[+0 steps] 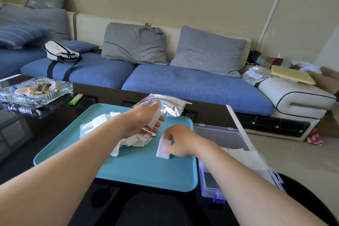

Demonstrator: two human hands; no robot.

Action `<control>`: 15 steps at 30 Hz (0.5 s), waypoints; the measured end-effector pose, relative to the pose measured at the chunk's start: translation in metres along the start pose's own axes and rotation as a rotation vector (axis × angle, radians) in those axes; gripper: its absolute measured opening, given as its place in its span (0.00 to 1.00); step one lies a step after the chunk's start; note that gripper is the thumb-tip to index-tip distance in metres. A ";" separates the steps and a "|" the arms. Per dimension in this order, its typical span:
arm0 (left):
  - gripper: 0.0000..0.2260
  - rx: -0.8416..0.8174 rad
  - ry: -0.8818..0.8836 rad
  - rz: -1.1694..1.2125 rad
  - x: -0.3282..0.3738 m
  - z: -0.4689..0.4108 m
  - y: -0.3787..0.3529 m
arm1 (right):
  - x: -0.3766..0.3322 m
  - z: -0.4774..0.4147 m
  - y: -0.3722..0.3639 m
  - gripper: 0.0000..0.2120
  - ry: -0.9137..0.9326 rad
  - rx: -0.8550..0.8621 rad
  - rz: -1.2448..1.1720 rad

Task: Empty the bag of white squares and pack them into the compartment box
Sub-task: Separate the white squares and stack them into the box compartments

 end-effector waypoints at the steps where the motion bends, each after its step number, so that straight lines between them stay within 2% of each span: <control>1: 0.30 -0.003 0.000 -0.005 0.000 0.000 0.000 | -0.004 0.001 -0.001 0.23 0.031 -0.014 0.025; 4: 0.30 -0.005 0.006 -0.020 -0.001 0.000 0.000 | -0.016 0.003 -0.002 0.29 0.085 -0.064 0.087; 6: 0.30 -0.013 0.016 -0.013 -0.002 0.000 -0.001 | -0.020 0.004 -0.003 0.31 0.055 -0.120 0.080; 8: 0.30 -0.020 0.020 -0.007 -0.002 0.000 0.000 | -0.021 0.003 -0.003 0.27 0.022 -0.166 0.092; 11: 0.29 -0.009 0.012 -0.004 -0.003 -0.002 0.002 | -0.024 0.002 -0.004 0.14 0.026 -0.166 0.110; 15: 0.29 0.004 0.021 -0.009 -0.005 -0.004 0.003 | -0.031 0.007 -0.003 0.15 0.016 -0.170 0.081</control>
Point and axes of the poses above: each hand's wrist, its own z-axis away from the middle knuckle, its own y-axis out of the back of the hand, x = y × z, the point moved 5 cm from there along -z, towards the middle knuckle, and after that the axes turned 6 degrees about y, right-handed, at the moved point
